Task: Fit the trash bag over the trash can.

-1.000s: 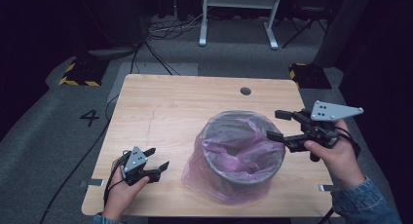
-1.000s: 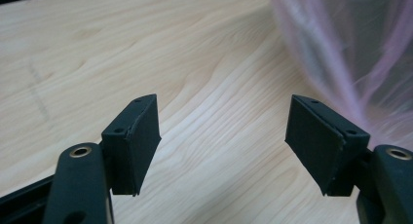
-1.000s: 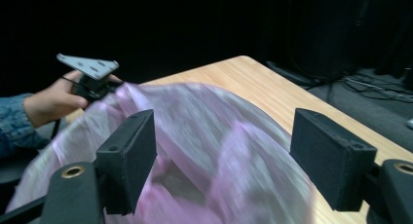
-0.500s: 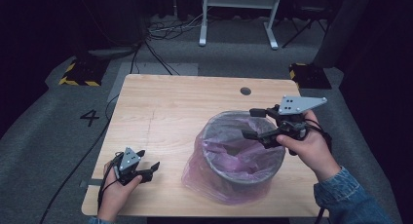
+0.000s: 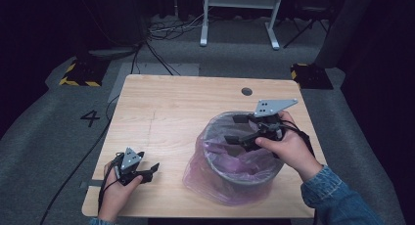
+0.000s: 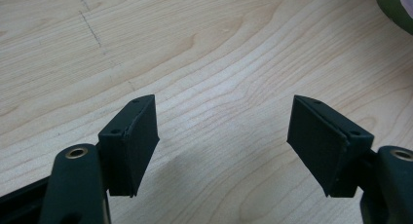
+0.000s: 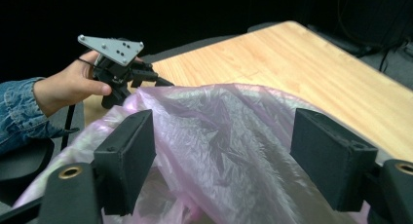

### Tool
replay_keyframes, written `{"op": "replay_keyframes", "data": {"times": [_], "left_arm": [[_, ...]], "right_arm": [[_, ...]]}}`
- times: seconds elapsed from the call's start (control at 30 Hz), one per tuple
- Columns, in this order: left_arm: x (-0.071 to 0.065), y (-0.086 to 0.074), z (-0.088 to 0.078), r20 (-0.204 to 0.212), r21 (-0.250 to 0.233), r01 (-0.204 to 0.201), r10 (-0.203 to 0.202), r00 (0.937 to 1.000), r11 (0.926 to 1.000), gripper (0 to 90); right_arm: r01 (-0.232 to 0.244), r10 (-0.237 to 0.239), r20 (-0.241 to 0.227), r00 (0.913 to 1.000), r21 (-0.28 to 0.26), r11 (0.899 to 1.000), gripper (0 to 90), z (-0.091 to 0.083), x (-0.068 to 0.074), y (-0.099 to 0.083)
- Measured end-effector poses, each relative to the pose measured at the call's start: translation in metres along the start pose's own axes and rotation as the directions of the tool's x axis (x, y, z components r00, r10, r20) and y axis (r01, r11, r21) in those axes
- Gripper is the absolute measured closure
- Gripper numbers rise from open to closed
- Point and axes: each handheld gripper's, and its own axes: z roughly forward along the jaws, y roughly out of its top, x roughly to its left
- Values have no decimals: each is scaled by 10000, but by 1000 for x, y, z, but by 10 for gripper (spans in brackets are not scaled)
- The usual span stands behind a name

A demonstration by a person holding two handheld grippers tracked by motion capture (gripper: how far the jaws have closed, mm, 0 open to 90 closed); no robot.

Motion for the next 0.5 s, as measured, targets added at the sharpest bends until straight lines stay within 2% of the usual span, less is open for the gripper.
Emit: {"op": "replay_keyframes", "data": {"times": [0.2,0.5], "left_arm": [[0,0,0,7,-1,10,-10,10000,10000,269],[0,0,0,-9,25,-46,46,10000,10000,269]], "right_arm": [[9,-10,18,10000,833,9965,261,23,-7,-5],[12,-56,314,9995,1382,9904,258,39,-19,-15]]}}
